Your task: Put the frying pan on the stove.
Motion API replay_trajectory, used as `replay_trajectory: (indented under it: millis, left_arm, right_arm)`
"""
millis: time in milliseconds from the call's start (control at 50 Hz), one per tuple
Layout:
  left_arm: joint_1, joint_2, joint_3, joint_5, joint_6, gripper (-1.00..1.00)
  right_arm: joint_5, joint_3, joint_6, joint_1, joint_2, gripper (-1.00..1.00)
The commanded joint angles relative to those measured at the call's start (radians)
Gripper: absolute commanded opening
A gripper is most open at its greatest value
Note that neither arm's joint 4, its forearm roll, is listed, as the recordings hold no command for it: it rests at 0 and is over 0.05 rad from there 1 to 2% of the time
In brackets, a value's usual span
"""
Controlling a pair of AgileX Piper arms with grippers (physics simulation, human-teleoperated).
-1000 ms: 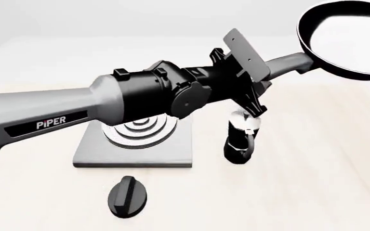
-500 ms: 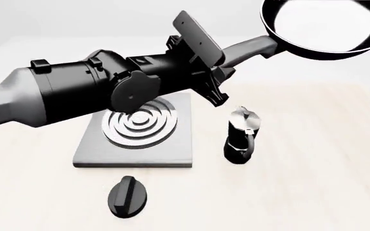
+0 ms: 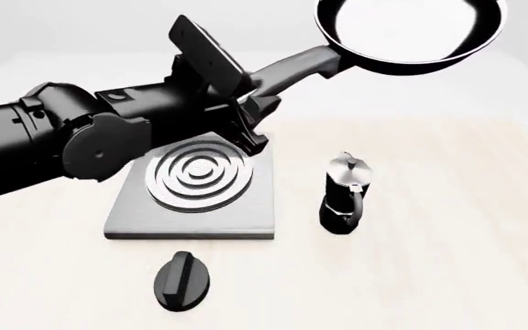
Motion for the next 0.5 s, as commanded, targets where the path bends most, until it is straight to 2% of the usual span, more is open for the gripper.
replay_trajectory:
  millis: [20, 120, 500]
  left_arm:
    - [0.034, -0.124, 0.064, -0.01, -0.015, -1.0]
    - [0.053, -0.172, 0.13, -0.02, -0.023, -1.0]
    - [0.12, -0.303, 0.281, -0.02, -0.039, -1.0]
  right_arm:
    - [0.0, 0.012, -0.01, -0.014, 0.0, 1.0]
    - [0.0, 0.01, -0.011, -0.013, 0.0, 1.0]
    - [0.0, 0.008, -0.013, -0.014, 0.0, 1.0]
